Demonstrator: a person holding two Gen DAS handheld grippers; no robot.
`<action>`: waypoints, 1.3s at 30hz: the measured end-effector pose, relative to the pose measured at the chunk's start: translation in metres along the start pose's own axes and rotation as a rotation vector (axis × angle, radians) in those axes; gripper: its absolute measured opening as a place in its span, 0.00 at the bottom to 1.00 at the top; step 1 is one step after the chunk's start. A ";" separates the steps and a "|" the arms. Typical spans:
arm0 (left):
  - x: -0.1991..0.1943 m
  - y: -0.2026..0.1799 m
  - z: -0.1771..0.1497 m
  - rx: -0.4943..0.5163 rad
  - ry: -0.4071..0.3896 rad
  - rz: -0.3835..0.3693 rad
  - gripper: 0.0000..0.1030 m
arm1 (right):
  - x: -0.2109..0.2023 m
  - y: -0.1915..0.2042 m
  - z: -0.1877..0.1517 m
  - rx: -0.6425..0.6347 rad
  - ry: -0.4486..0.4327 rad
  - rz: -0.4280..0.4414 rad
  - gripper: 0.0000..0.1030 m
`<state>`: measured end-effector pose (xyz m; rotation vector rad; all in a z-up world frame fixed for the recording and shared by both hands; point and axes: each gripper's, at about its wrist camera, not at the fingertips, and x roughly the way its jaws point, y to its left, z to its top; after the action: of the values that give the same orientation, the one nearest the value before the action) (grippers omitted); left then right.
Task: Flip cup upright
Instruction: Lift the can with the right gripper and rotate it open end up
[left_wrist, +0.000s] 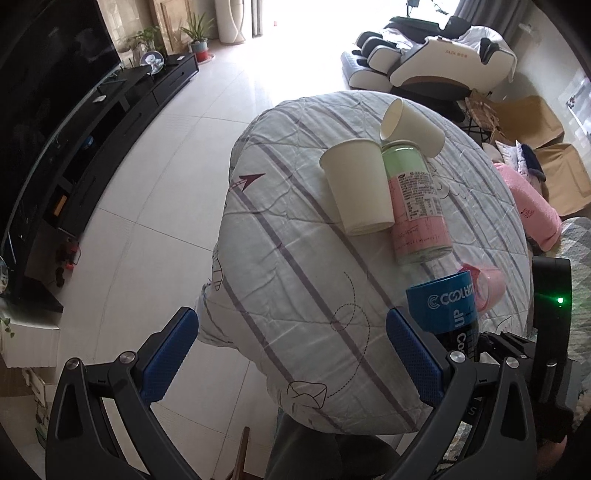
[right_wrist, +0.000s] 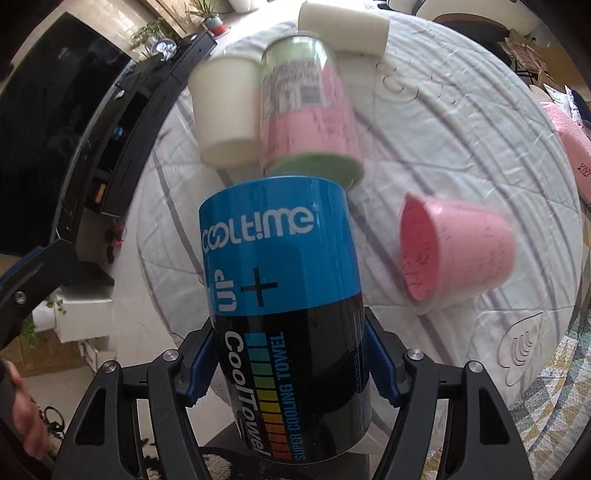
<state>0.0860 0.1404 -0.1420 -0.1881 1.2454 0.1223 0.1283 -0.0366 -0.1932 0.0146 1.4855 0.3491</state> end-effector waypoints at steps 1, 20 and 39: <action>0.003 0.001 -0.002 0.002 0.007 0.003 1.00 | 0.008 -0.001 -0.001 0.006 0.005 -0.002 0.68; -0.010 -0.017 0.006 0.025 -0.003 -0.066 1.00 | 0.005 0.007 -0.006 0.015 0.005 -0.017 0.78; 0.070 -0.122 0.004 -0.154 0.175 -0.033 1.00 | -0.084 -0.154 -0.021 0.103 -0.046 -0.154 0.78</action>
<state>0.1353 0.0212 -0.1983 -0.3582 1.4074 0.1765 0.1377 -0.2073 -0.1484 -0.0094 1.4474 0.1465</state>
